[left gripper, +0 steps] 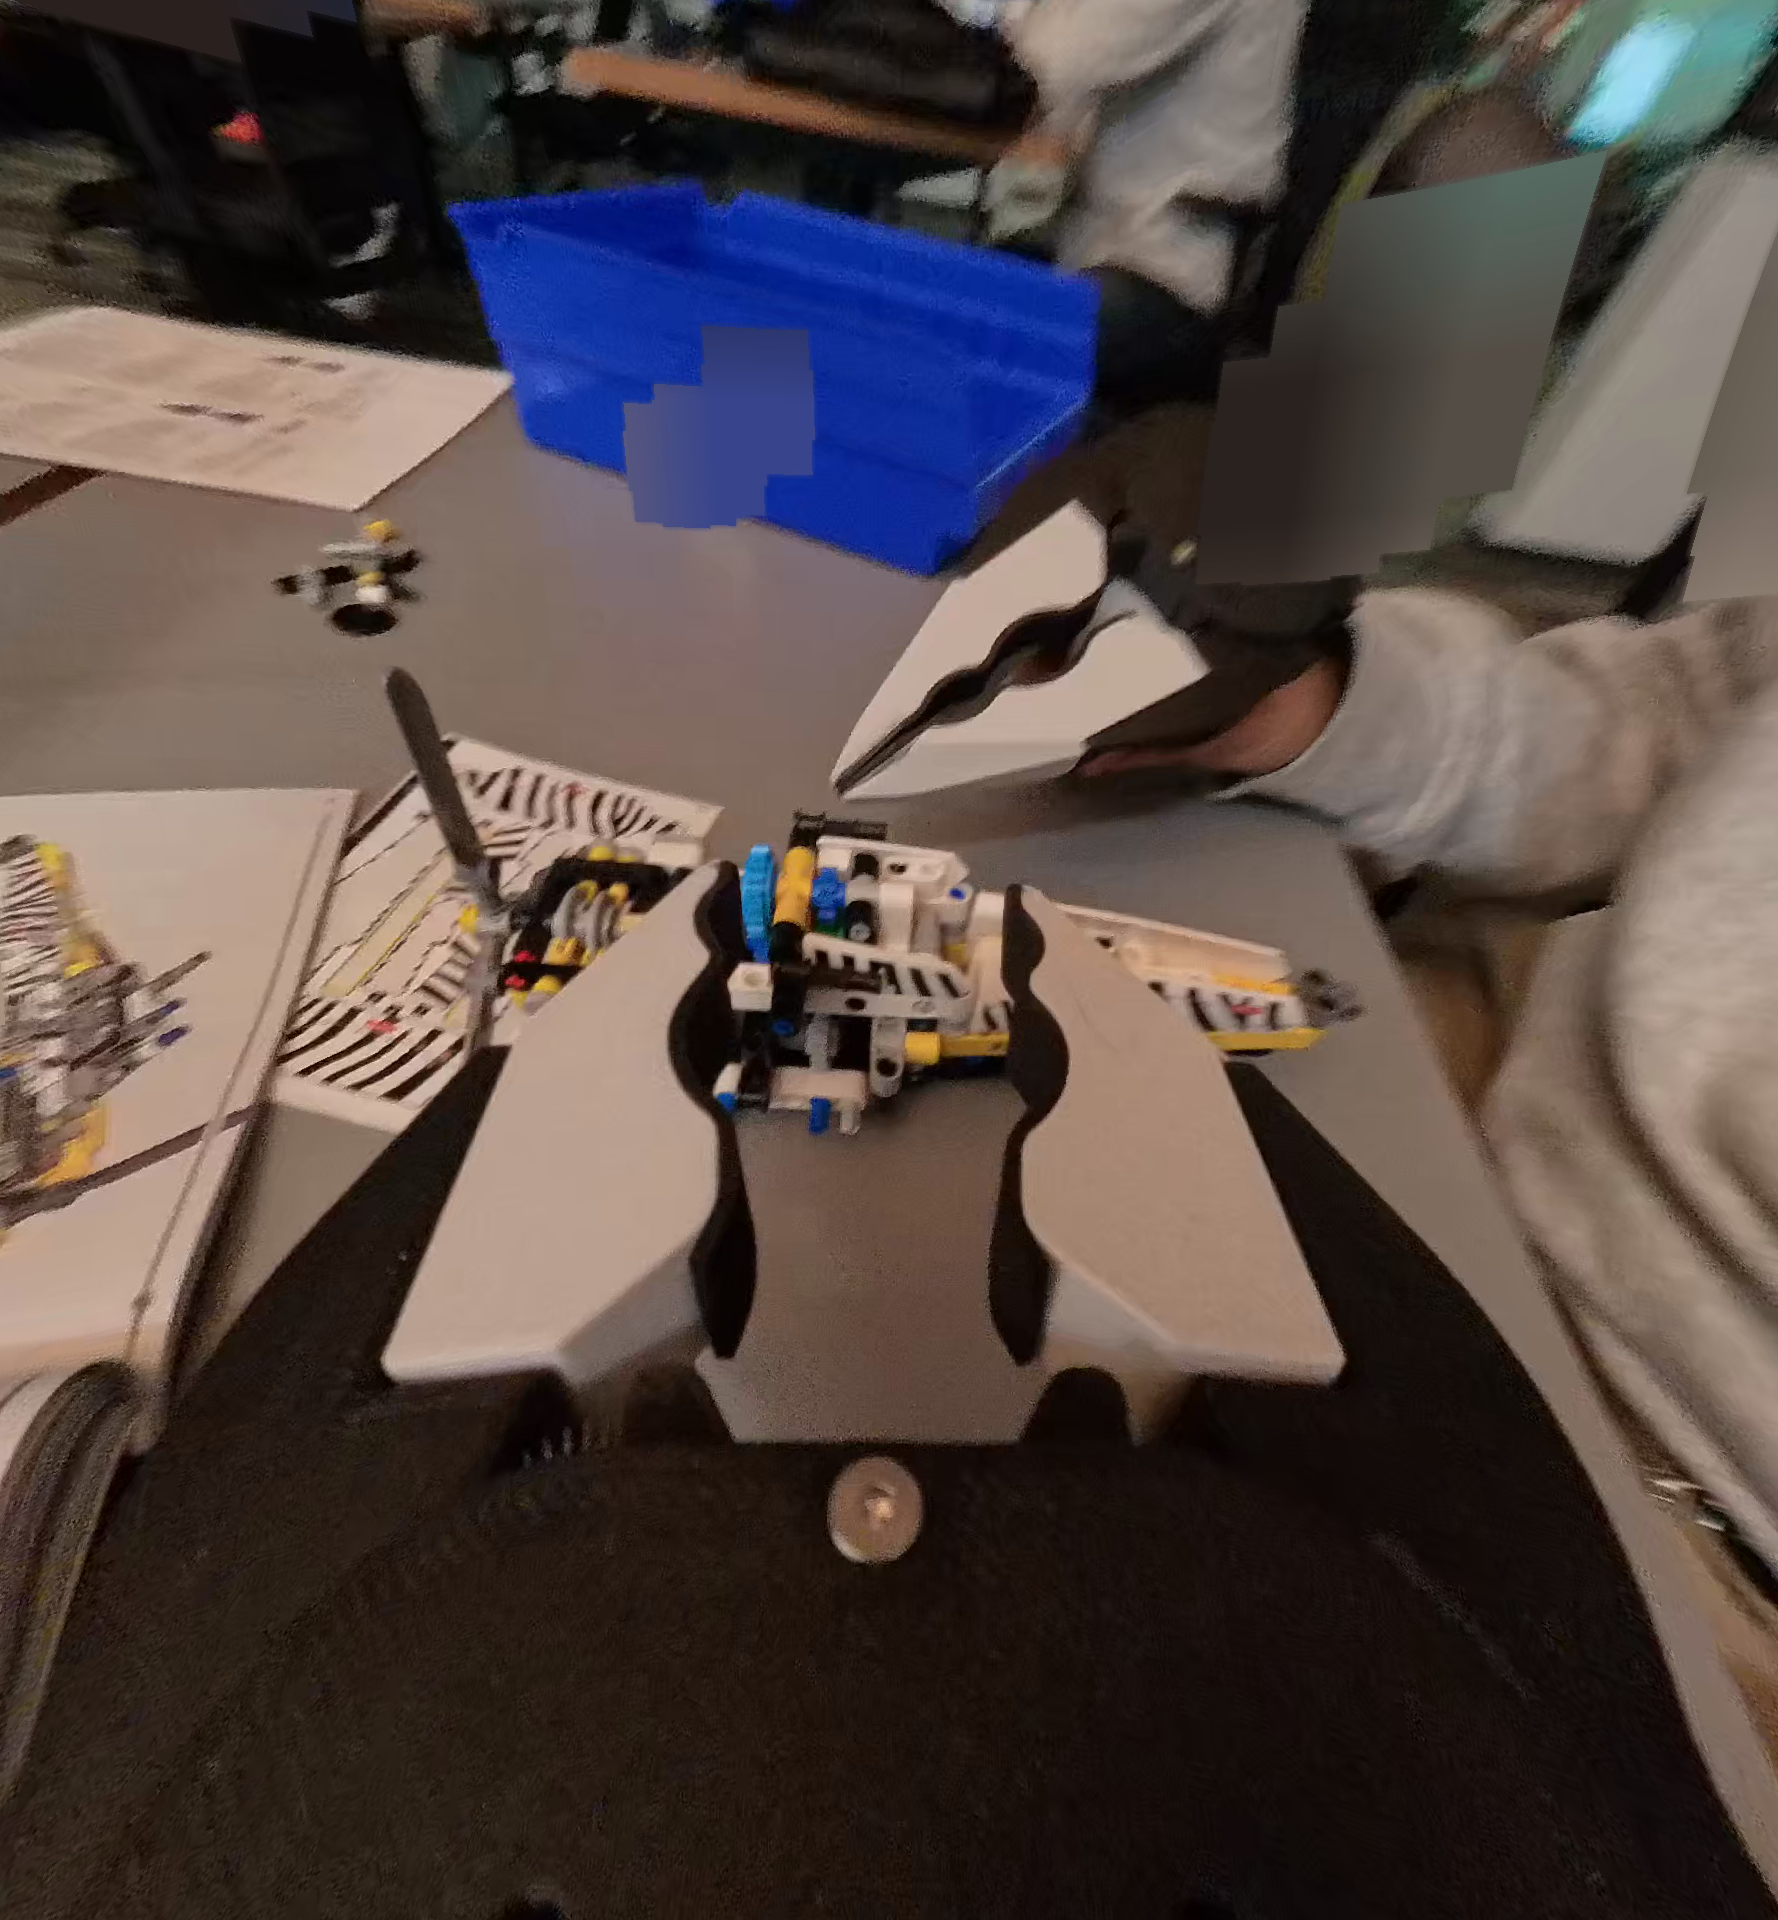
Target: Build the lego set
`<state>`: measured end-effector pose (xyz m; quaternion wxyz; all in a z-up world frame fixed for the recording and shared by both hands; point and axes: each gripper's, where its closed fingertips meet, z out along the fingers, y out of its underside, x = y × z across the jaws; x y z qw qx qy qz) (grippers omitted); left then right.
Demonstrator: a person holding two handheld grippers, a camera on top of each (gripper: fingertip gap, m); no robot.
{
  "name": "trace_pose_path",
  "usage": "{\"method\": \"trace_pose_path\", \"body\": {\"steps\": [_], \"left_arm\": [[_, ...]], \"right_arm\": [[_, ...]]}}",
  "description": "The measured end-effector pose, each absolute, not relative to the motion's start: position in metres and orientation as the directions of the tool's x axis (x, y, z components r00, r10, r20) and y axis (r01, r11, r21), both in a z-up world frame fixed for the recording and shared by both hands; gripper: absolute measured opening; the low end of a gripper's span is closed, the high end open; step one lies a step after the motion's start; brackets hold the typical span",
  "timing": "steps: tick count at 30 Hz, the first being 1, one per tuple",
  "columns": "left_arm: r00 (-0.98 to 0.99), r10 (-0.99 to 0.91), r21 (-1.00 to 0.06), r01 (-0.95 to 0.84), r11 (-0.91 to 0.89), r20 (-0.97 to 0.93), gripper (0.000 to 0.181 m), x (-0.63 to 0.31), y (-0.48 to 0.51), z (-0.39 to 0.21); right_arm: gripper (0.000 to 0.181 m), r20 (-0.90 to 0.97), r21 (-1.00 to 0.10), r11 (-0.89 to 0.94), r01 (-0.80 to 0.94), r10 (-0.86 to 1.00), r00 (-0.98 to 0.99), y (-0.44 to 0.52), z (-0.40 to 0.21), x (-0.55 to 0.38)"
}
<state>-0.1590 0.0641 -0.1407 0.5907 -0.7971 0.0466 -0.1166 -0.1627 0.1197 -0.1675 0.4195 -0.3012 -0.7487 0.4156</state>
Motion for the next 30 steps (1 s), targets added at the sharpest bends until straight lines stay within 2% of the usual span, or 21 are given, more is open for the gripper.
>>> {"method": "trace_pose_path", "body": {"steps": [3,9,21,30], "left_arm": [[0.940,-0.284,-0.938,0.089,-0.334,0.190,0.046,-0.161,0.059,-0.144],[0.941,-0.286,-0.915,0.053,-0.400,0.179,0.040,-0.162,0.066,-0.166],[0.955,-0.265,-0.905,0.010,-0.426,0.136,0.024,-0.161,0.072,-0.172],[0.953,-0.267,-0.903,0.017,-0.429,0.144,0.024,-0.160,0.072,-0.172]], "right_arm": [[0.000,0.382,-0.874,0.477,0.099,0.797,-0.467,0.119,-0.168,-0.162],[0.000,0.386,-0.869,0.484,0.102,0.793,-0.471,0.118,-0.169,-0.162],[0.000,0.394,-0.863,0.494,0.103,0.787,-0.475,0.117,-0.170,-0.162],[0.000,0.399,-0.861,0.499,0.100,0.784,-0.475,0.116,-0.170,-0.162]]}}
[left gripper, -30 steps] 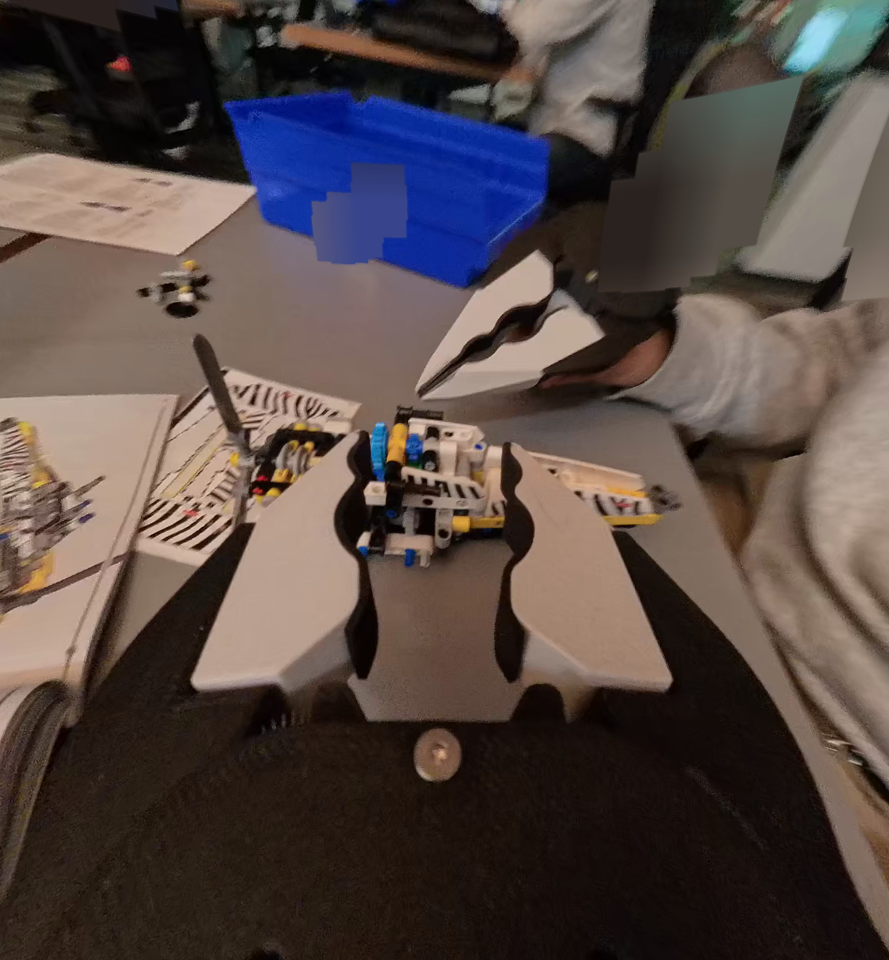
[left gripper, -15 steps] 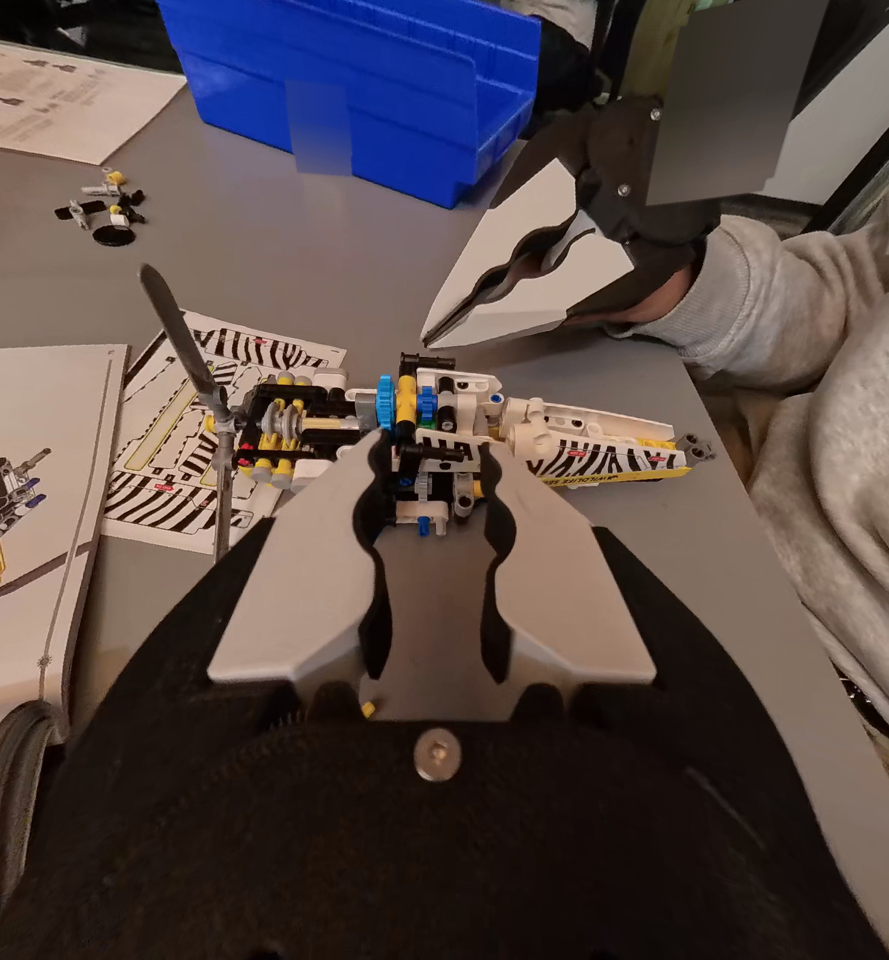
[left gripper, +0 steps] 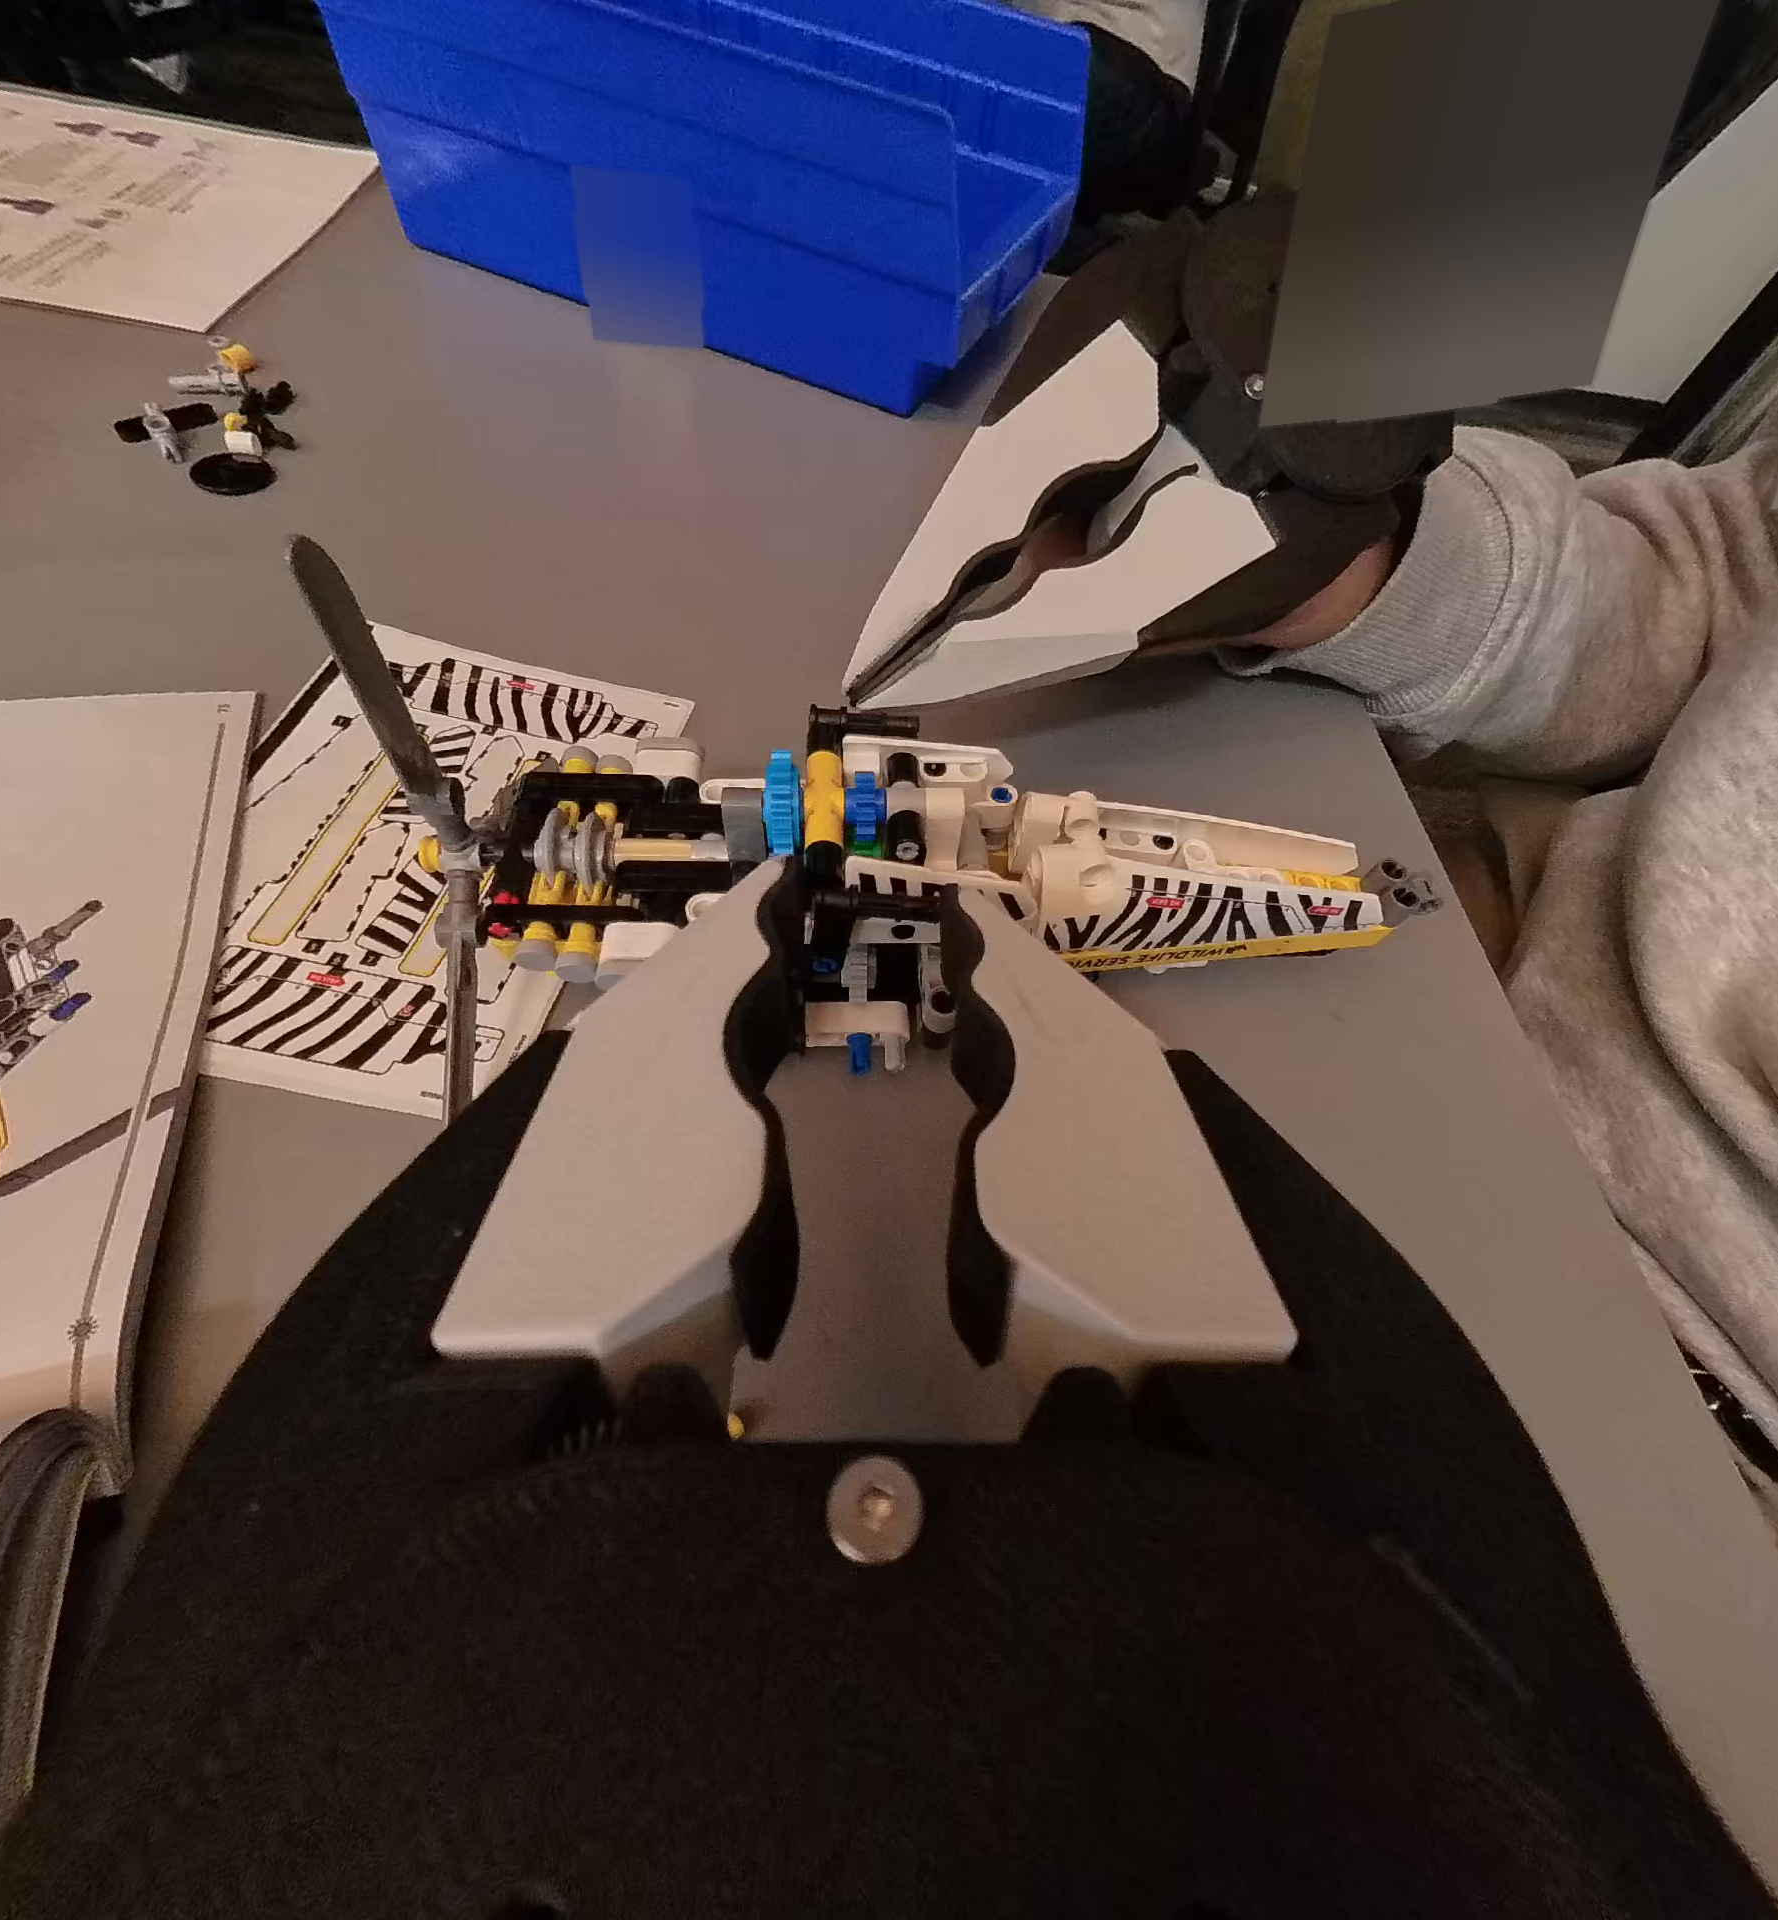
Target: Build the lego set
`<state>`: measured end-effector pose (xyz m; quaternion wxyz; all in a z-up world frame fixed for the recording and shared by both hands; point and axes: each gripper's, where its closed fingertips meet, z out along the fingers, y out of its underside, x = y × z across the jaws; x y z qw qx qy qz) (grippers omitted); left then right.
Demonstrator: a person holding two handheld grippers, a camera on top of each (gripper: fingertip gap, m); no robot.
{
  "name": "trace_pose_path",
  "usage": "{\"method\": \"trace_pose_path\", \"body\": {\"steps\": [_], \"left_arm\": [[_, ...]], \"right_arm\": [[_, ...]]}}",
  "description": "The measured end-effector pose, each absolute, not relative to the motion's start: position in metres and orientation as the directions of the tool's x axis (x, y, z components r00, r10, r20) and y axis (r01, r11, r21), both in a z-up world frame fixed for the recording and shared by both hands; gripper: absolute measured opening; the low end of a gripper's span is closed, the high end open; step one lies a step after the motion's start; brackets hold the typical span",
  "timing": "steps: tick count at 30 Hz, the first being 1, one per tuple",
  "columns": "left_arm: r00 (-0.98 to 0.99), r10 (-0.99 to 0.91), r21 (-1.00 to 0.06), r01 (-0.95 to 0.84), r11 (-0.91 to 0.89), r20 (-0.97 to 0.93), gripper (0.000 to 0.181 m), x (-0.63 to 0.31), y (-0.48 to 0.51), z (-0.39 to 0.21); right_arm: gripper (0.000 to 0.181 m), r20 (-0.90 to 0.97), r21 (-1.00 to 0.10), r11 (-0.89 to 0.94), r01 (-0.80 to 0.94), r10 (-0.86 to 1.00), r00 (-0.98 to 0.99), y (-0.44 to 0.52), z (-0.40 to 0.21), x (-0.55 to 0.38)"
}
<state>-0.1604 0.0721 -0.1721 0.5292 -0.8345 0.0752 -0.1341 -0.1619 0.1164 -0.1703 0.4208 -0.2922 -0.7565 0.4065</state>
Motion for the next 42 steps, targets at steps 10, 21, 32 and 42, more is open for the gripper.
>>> {"method": "trace_pose_path", "body": {"steps": [10,21,32,42], "left_arm": [[0.953,-0.266,-0.904,0.018,-0.428,0.144,0.023,-0.161,0.072,-0.172],[0.957,-0.206,-0.939,0.135,-0.315,0.206,0.040,-0.177,0.056,-0.118],[0.844,0.506,-0.706,0.468,-0.531,0.180,0.087,-0.351,0.101,-0.180],[0.805,0.593,-0.540,0.504,-0.674,0.011,0.131,-0.378,0.109,-0.240]], "right_arm": [[0.000,0.401,-0.861,0.499,0.099,0.785,-0.473,0.116,-0.170,-0.162],[0.000,0.395,-0.864,0.493,0.100,0.789,-0.470,0.117,-0.170,-0.163],[0.000,0.398,-0.868,0.489,0.081,0.786,-0.473,0.116,-0.167,-0.162],[0.000,0.395,-0.878,0.475,0.062,0.790,-0.469,0.118,-0.164,-0.160]]}}
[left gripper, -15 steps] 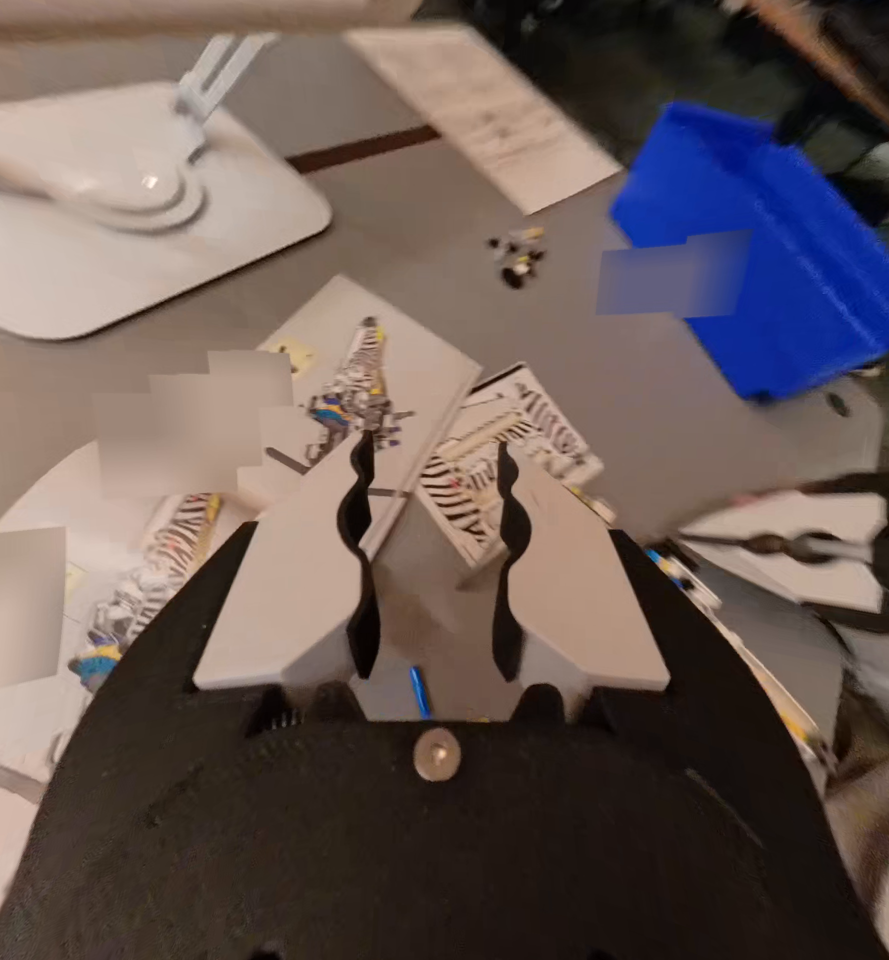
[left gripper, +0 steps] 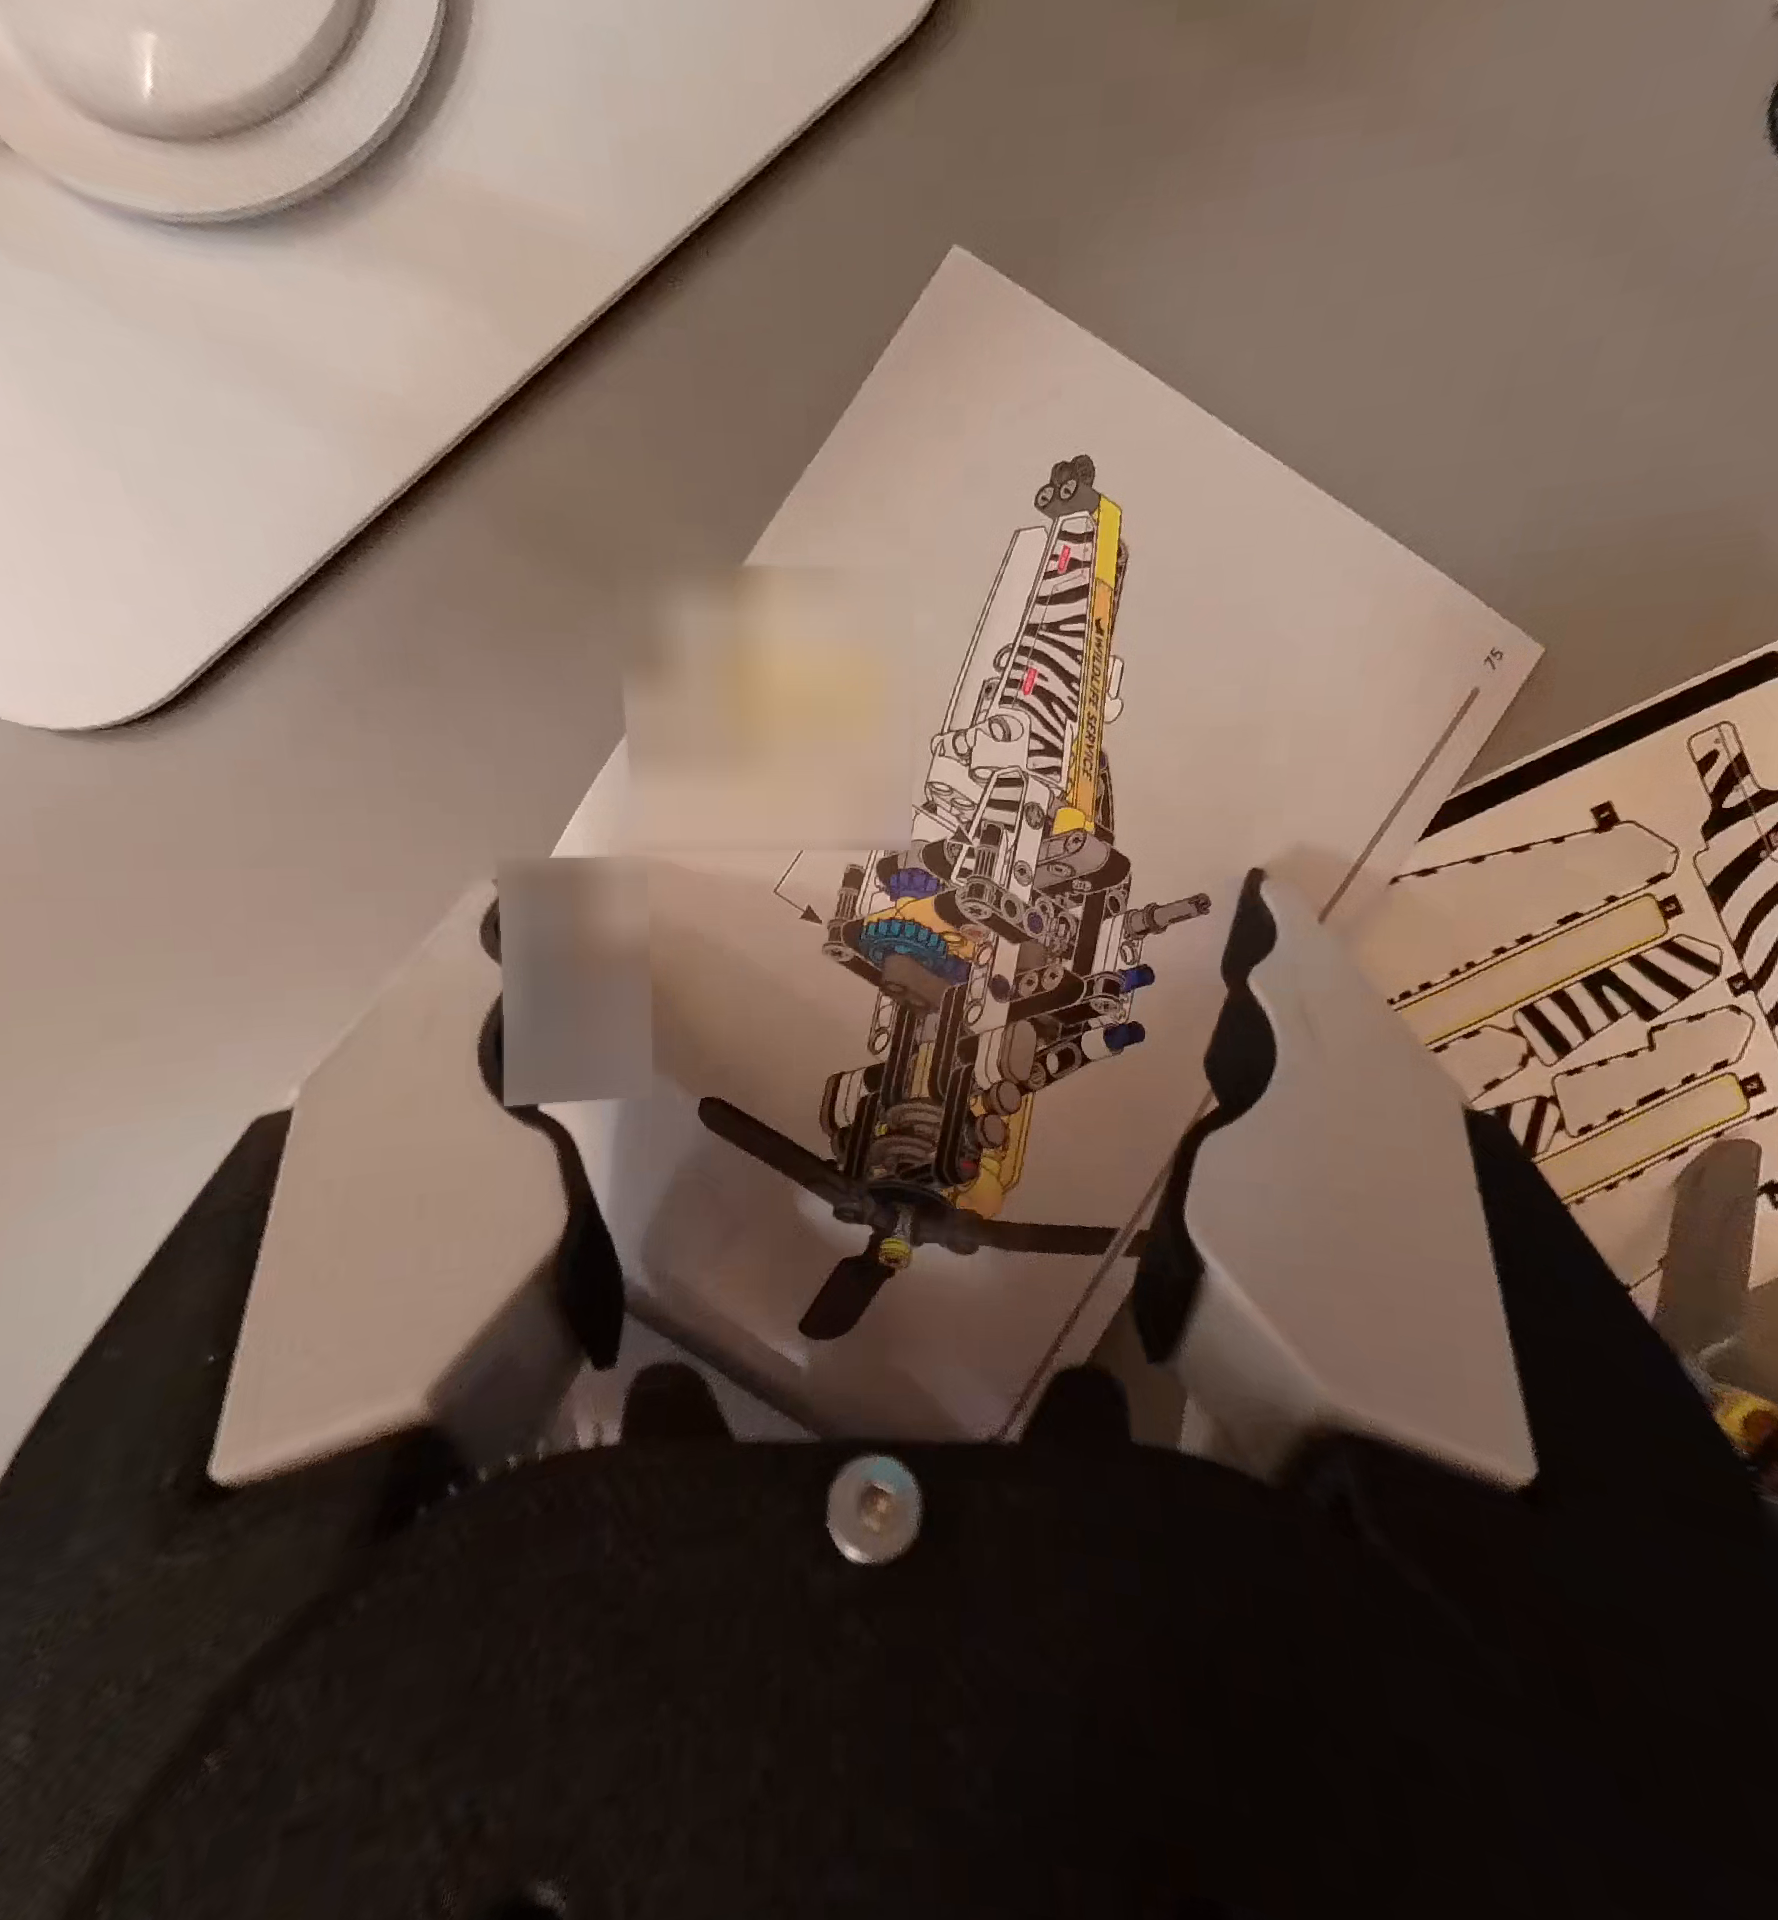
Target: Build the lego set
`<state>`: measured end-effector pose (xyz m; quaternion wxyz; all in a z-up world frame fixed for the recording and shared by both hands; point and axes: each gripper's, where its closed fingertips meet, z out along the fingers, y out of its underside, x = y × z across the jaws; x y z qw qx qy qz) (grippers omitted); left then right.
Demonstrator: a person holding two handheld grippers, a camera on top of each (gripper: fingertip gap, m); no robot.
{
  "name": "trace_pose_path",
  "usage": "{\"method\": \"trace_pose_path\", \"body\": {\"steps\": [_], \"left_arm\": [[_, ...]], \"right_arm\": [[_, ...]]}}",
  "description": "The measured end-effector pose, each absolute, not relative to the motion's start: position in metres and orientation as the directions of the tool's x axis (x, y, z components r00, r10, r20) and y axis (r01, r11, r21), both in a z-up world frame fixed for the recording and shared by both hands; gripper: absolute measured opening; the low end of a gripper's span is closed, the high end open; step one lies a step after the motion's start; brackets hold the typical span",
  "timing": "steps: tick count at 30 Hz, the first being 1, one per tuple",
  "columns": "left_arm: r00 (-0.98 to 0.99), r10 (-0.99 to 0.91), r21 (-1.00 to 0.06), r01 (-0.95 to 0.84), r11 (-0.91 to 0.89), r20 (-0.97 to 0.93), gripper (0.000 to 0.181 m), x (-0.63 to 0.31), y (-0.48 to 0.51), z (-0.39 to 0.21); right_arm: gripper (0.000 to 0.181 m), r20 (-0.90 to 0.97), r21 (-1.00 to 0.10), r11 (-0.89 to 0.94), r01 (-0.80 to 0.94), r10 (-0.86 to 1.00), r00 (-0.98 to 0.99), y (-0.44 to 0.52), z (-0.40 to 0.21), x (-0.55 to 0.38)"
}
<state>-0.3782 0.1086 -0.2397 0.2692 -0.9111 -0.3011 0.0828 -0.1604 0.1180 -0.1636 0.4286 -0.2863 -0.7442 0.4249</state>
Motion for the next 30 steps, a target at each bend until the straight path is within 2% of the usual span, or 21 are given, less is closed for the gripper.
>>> {"method": "trace_pose_path", "body": {"steps": [5,9,10,12,16,20,23,30], "left_arm": [[0.790,0.613,-0.550,0.520,-0.654,0.019,0.101,-0.386,0.098,-0.235],[0.796,0.606,-0.560,0.506,-0.656,0.010,0.088,-0.390,0.095,-0.234],[0.795,0.606,-0.568,0.500,-0.654,0.003,0.081,-0.392,0.094,-0.233],[0.785,0.618,-0.592,0.479,-0.649,-0.042,0.046,-0.400,0.088,-0.227],[0.779,0.624,-0.632,0.449,-0.631,-0.069,0.020,-0.405,0.081,-0.219],[0.782,0.623,-0.723,0.438,-0.535,0.013,0.019,-0.407,0.076,-0.196],[0.768,0.624,-0.775,0.481,-0.411,0.146,0.014,-0.410,0.063,-0.180],[0.709,0.540,-0.788,0.601,-0.130,0.452,0.011,-0.407,0.026,-0.162]], "right_arm": [[0.000,0.394,-0.878,0.475,0.061,0.789,-0.472,0.118,-0.164,-0.160],[0.000,0.398,-0.875,0.479,0.062,0.787,-0.471,0.118,-0.164,-0.161],[0.000,0.397,-0.876,0.479,0.062,0.788,-0.471,0.118,-0.164,-0.161],[0.000,0.398,-0.876,0.479,0.062,0.788,-0.470,0.118,-0.164,-0.161],[0.000,0.401,-0.874,0.482,0.061,0.787,-0.469,0.118,-0.164,-0.161],[0.000,0.406,-0.870,0.488,0.063,0.785,-0.468,0.118,-0.165,-0.162],[0.000,0.411,-0.867,0.493,0.064,0.783,-0.467,0.118,-0.166,-0.162],[0.000,0.419,-0.862,0.502,0.069,0.782,-0.461,0.118,-0.167,-0.163]]}}
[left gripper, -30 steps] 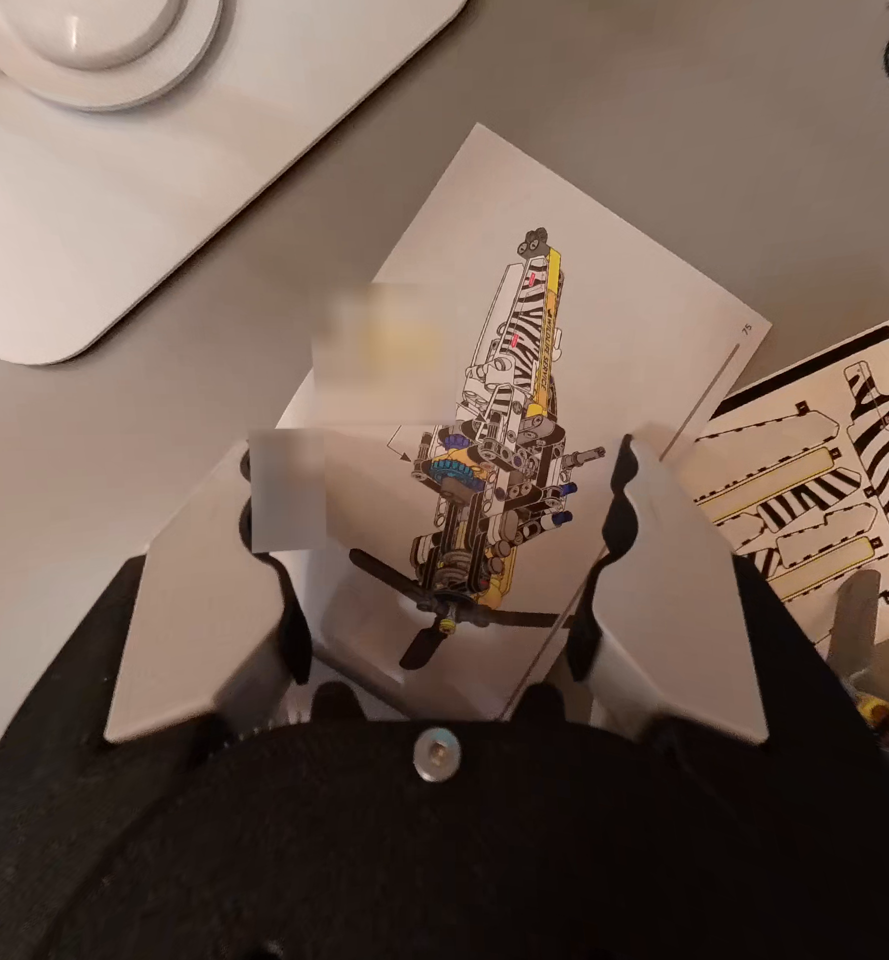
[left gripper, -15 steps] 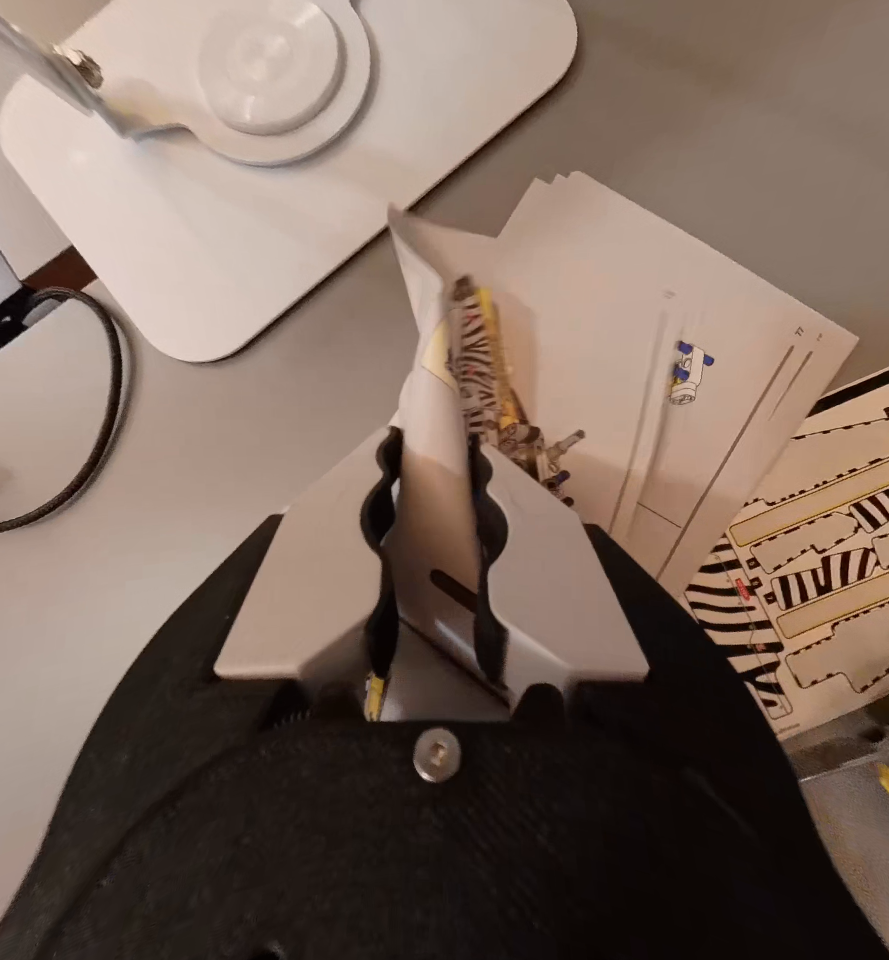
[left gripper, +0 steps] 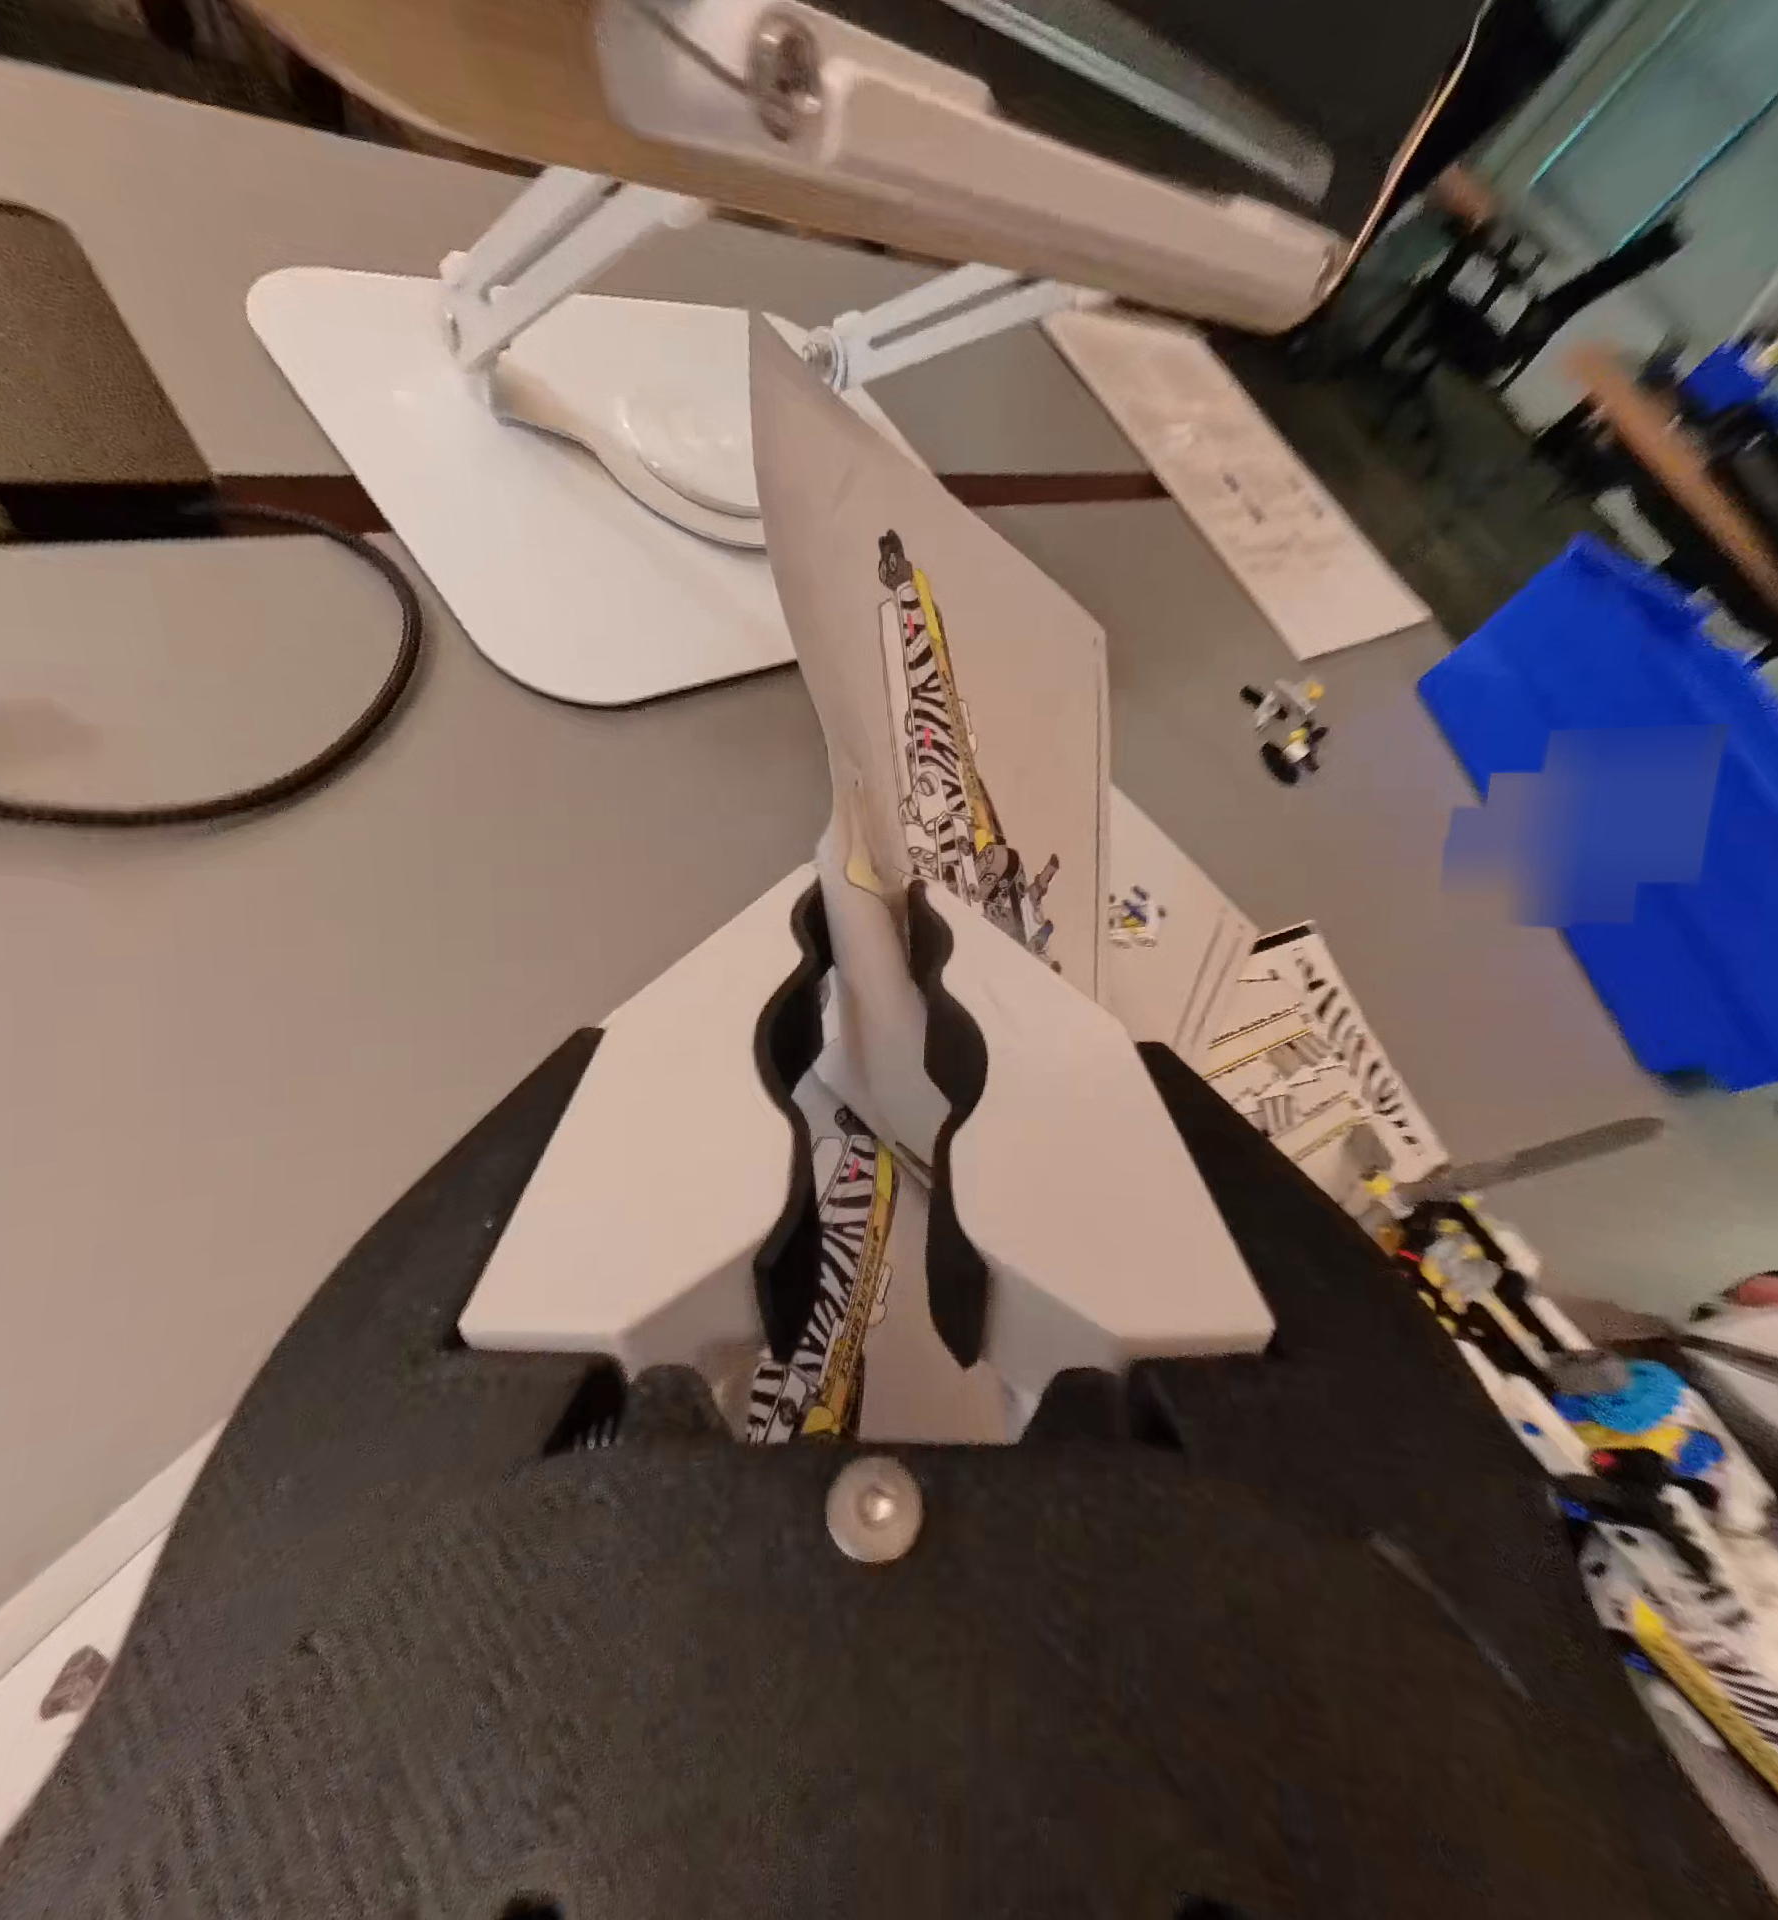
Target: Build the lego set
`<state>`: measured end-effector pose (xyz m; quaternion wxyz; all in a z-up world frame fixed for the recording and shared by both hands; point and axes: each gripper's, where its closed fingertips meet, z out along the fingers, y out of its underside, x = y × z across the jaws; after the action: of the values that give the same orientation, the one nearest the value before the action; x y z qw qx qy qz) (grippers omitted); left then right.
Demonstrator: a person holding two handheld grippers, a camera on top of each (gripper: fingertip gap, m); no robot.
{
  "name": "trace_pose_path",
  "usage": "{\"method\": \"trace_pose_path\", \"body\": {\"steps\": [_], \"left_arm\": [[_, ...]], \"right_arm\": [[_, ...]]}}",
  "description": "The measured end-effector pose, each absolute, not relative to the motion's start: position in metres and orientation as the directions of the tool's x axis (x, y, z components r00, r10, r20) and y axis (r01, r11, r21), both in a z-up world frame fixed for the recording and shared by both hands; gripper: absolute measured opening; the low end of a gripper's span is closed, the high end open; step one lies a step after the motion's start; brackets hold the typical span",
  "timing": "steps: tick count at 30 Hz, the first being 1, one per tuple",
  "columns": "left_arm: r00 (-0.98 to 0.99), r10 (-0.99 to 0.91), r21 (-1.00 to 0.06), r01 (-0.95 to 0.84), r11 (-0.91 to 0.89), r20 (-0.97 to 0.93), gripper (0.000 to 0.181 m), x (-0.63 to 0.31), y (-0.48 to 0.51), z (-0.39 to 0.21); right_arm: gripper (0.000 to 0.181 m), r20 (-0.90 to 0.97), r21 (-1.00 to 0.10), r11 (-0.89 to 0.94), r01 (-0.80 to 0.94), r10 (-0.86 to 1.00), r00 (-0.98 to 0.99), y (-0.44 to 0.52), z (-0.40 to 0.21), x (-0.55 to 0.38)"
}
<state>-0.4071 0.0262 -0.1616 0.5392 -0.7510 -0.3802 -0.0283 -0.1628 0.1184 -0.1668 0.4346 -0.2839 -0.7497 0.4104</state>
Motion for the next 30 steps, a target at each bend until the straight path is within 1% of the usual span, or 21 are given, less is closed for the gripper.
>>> {"method": "trace_pose_path", "body": {"steps": [2,3,5,6,7,9,10,12,14,15,16,18,20,22,23,24,25,26,27,28,30], "left_arm": [[0.679,0.494,-0.759,0.648,-0.056,0.543,0.009,-0.403,0.019,-0.158],[0.672,0.464,-0.749,0.662,-0.025,0.578,0.009,-0.400,0.018,-0.155],[0.670,0.424,-0.742,0.670,0.009,0.610,0.009,-0.398,0.016,-0.154],[0.674,0.407,-0.744,0.668,0.020,0.616,0.009,-0.396,0.015,-0.154],[0.680,0.384,-0.745,0.666,0.033,0.625,0.008,-0.395,0.014,-0.152],[0.678,0.319,-0.730,0.680,0.069,0.662,0.008,-0.390,0.014,-0.147],[0.665,0.284,-0.709,0.699,0.091,0.691,0.008,-0.389,0.014,-0.144],[0.637,0.215,-0.669,0.731,0.139,0.740,0.006,-0.389,0.013,-0.139],[0.622,0.171,-0.643,0.755,0.128,0.765,0.006,-0.387,0.016,-0.136],[0.627,0.169,-0.647,0.752,0.121,0.760,0.006,-0.387,0.016,-0.135],[0.635,0.178,-0.657,0.743,0.123,0.752,0.005,-0.388,0.015,-0.134],[0.645,0.170,-0.666,0.737,0.119,0.745,0.004,-0.386,0.015,-0.132],[0.647,0.144,-0.662,0.740,0.123,0.749,0.003,-0.385,0.017,-0.127],[0.652,0.140,-0.666,0.736,0.121,0.745,0.005,-0.386,0.020,-0.127],[0.653,0.143,-0.668,0.735,0.122,0.744,0.010,-0.387,0.020,-0.127],[0.651,0.141,-0.666,0.735,0.127,0.746,0.021,-0.389,0.019,-0.125],[0.648,0.135,-0.661,0.737,0.141,0.750,0.036,-0.390,0.016,-0.122],[0.645,0.128,-0.657,0.735,0.166,0.754,0.046,-0.393,0.011,-0.117],[0.645,0.115,-0.653,0.728,0.207,0.756,0.050,-0.396,0.002,-0.109],[0.640,0.109,-0.643,0.720,0.261,0.761,0.057,-0.401,-0.009,-0.100],[0.623,0.091,-0.606,0.701,0.377,0.777,0.063,-0.409,-0.039,-0.081]], "right_arm": [[0.002,0.416,-0.876,0.478,0.059,0.812,-0.410,0.127,-0.160,-0.166],[0.006,0.401,-0.897,0.441,0.035,0.842,-0.361,0.137,-0.151,-0.169],[0.015,0.305,-0.951,0.306,-0.039,0.916,-0.262,0.166,-0.122,-0.178],[0.023,0.232,-0.973,0.223,-0.067,0.947,-0.223,0.182,-0.105,-0.184],[0.030,0.165,-0.985,0.149,-0.086,0.962,-0.217,0.193,-0.088,-0.191],[0.036,0.079,-0.995,0.056,-0.089,0.955,-0.285,0.194,-0.058,-0.211],[0.036,0.044,-0.998,0.024,-0.063,0.940,-0.338,0.189,-0.049,-0.225],[0.028,-0.054,-0.998,-0.035,0.050,0.889,-0.454,0.171,-0.046,-0.259],[0.035,-0.161,-0.978,-0.064,0.198,0.834,-0.528,0.153,-0.060,-0.297],[0.038,-0.195,-0.967,-0.062,0.246,0.799,-0.569,0.142,-0.069,-0.314],[0.047,-0.230,-0.958,-0.069,0.279,0.767,-0.599,0.133,-0.078,-0.329],[0.055,-0.329,-0.924,-0.112,0.367,0.721,-0.610,0.122,-0.096,-0.354],[0.071,-0.428,-0.868,-0.130,0.479,0.685,-0.589,0.114,-0.112,-0.371],[0.054,-0.519,-0.815,-0.129,0.565,0.596,-0.613,0.102,-0.110,-0.372],[0.026,-0.555,-0.791,-0.117,0.600,0.551,-0.624,0.095,-0.105,-0.368],[0.000,-0.572,-0.777,-0.097,0.622,0.520,-0.635,0.088,-0.100,-0.363],[0.000,-0.576,-0.769,-0.079,0.634,0.515,-0.635,0.082,-0.096,-0.361],[0.000,-0.562,-0.773,-0.048,0.633,0.517,-0.646,0.075,-0.092,-0.357],[0.000,-0.540,-0.777,-0.007,0.630,0.522,-0.660,0.067,-0.089,-0.353],[0.000,-0.518,-0.778,0.035,0.628,0.529,-0.672,0.058,-0.087,-0.348],[0.000,-0.495,-0.775,0.102,0.623,0.515,-0.700,0.034,-0.078,-0.337]]}}
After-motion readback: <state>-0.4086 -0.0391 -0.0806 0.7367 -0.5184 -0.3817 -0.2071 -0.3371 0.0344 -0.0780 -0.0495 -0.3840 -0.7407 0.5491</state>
